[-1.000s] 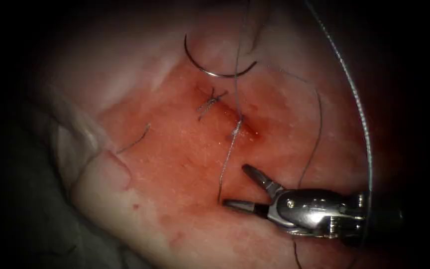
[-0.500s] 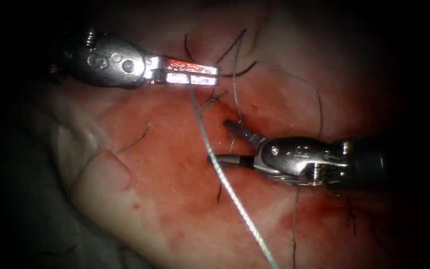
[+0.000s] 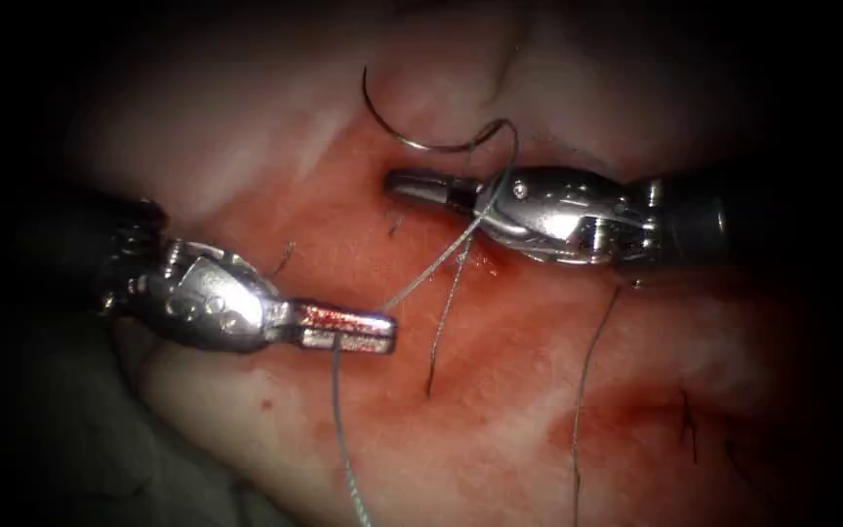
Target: Wound Closure
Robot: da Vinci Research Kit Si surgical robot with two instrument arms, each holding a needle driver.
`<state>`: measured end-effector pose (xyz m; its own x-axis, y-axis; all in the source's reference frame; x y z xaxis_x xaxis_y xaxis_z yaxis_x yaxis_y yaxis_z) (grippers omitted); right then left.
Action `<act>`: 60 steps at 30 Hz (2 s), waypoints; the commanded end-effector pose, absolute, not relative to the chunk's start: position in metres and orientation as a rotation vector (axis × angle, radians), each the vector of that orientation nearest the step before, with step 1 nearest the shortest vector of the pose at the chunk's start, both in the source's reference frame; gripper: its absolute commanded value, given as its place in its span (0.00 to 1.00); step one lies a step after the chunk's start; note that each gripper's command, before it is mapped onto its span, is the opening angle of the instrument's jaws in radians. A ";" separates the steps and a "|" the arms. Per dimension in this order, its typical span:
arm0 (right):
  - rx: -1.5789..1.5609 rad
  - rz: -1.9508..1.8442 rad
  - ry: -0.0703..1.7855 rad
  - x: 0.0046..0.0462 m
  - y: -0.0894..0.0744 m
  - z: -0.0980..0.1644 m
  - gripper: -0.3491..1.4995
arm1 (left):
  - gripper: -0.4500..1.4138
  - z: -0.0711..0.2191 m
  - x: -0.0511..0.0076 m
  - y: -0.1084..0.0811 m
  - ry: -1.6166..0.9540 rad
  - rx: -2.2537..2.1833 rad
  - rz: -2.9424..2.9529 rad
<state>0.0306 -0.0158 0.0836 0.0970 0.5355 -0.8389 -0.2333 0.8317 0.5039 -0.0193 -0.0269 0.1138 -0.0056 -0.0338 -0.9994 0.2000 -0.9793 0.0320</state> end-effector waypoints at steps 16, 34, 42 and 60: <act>0.704 0.307 1.622 0.0316 -0.015 0.085 0.00 | 0.00 0.126 -0.0190 -0.024 0.250 2.085 -2.117; 0.831 -0.305 1.304 0.0325 -0.018 0.084 0.05 | 0.00 0.129 -0.0192 -0.022 0.257 2.080 -2.129; 0.813 -0.464 1.178 0.0309 -0.021 0.085 0.41 | 0.00 0.130 -0.0195 -0.022 0.301 2.050 -2.201; 0.768 -0.659 1.028 0.0326 -0.028 0.087 0.71 | 0.00 0.130 -0.0201 -0.021 0.466 1.988 -2.339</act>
<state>0.0321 -0.0271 0.0869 0.3752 -0.1305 -0.9177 0.7851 0.5711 0.2398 -0.0196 -0.0203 0.1292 -0.1805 0.1638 -0.9699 0.2186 -0.9547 -0.2019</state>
